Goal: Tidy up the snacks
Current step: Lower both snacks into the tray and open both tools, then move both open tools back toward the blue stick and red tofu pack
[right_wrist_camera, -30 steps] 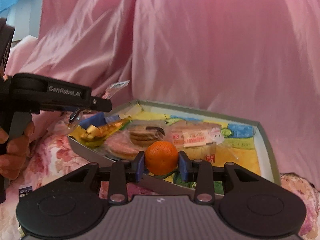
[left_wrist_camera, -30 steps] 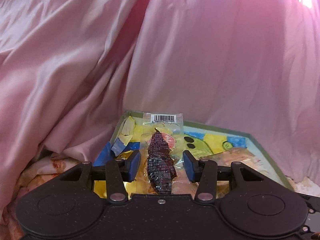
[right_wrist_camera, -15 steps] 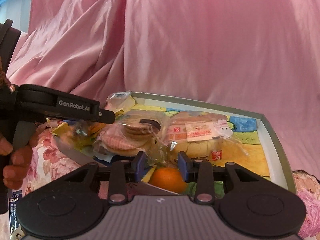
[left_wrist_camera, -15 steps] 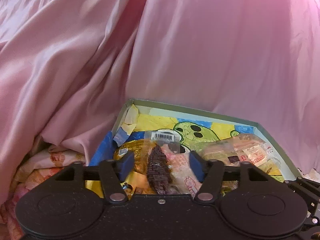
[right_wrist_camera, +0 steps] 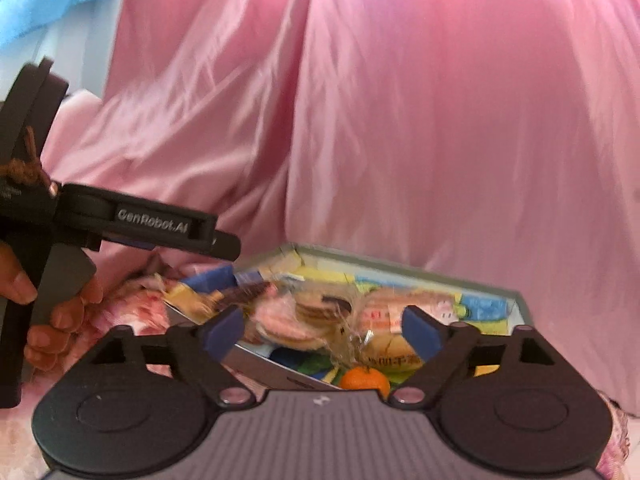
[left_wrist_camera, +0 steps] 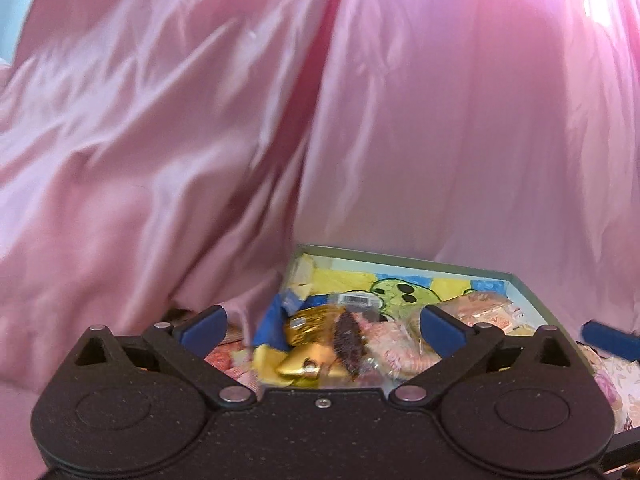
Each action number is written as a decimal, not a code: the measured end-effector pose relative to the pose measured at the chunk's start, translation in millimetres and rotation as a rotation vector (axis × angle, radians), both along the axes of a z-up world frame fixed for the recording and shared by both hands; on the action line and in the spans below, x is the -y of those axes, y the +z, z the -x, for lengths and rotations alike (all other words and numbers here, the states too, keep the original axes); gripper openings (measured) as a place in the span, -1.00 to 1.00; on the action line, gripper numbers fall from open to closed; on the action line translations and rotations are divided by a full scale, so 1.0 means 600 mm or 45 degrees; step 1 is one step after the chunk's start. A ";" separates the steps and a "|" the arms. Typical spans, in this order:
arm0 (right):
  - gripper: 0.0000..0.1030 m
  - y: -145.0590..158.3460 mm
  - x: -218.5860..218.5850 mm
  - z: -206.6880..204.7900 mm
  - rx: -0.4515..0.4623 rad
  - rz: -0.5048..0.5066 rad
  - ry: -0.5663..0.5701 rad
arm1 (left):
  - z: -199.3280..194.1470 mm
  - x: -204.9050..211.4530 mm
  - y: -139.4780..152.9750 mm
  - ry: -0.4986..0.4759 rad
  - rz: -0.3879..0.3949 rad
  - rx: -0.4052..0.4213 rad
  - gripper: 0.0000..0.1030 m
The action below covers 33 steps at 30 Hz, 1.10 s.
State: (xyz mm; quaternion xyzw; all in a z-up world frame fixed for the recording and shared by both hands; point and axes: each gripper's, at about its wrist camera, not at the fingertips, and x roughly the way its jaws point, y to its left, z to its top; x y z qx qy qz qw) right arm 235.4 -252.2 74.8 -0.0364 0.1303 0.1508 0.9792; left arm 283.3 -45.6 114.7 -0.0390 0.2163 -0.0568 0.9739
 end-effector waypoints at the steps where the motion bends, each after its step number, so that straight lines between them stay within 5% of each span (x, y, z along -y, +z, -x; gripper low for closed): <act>1: 0.91 0.005 -0.001 0.010 0.020 0.000 0.003 | 0.013 -0.006 0.004 0.014 0.002 0.004 0.98; 15: 1.00 0.050 -0.027 0.161 0.148 -0.045 0.053 | 0.200 -0.079 0.028 0.123 0.075 0.123 0.99; 33: 1.00 0.018 -0.047 0.302 0.062 0.000 0.102 | 0.375 -0.087 -0.038 0.100 -0.014 0.141 0.98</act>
